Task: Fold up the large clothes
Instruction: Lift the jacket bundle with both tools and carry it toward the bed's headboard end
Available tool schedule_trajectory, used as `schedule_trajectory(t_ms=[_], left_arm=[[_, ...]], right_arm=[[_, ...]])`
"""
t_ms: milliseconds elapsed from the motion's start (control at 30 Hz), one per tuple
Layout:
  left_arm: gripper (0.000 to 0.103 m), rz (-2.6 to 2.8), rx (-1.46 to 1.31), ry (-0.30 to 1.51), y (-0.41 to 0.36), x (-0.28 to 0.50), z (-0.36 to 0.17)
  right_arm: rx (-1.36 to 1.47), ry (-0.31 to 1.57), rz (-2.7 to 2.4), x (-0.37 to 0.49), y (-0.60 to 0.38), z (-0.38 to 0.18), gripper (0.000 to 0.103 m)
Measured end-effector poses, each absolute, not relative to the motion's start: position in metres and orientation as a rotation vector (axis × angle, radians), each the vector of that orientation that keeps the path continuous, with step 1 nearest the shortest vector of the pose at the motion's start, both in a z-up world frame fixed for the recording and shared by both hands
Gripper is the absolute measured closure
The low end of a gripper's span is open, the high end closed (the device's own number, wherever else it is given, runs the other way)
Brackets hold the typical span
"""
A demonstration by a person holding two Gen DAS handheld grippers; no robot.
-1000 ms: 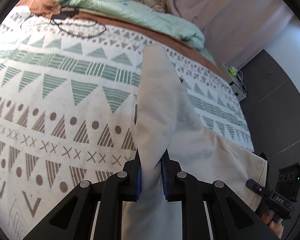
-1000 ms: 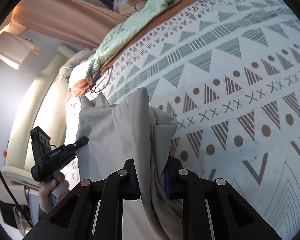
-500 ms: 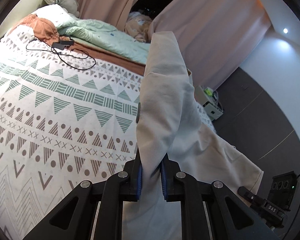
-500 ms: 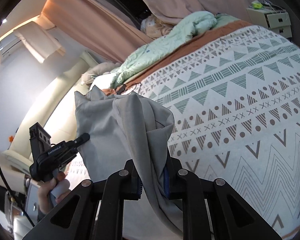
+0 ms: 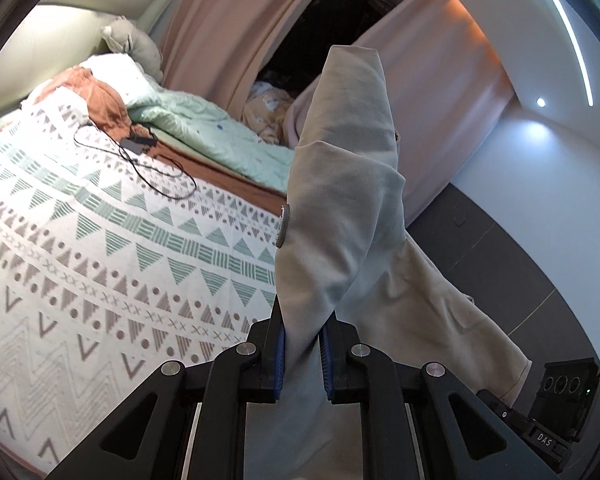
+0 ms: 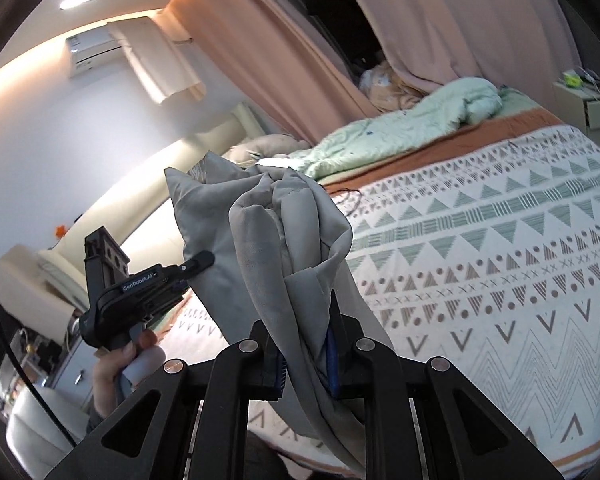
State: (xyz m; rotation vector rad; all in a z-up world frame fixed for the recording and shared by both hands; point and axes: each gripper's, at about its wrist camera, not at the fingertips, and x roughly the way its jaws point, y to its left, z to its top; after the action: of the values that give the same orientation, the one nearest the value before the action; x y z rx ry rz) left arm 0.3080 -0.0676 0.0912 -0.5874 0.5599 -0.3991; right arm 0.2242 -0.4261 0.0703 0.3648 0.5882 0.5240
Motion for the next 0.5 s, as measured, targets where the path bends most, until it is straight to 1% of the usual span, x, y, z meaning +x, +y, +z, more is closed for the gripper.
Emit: schedule_trajectory(t_ms=[200, 500], left_arm=[[0.089, -0.345, -0.583, 0.512, -0.019, 0.282, 0.111], [0.089, -0.265, -0.608, 0.481, 0.057, 0.253, 0.121]], right_arm=[[0.34, 0.566, 0.594, 0.219, -0.386, 0.086, 0.087], [0.3, 0.577, 0.716, 0.221, -0.314, 0.091, 0.087]])
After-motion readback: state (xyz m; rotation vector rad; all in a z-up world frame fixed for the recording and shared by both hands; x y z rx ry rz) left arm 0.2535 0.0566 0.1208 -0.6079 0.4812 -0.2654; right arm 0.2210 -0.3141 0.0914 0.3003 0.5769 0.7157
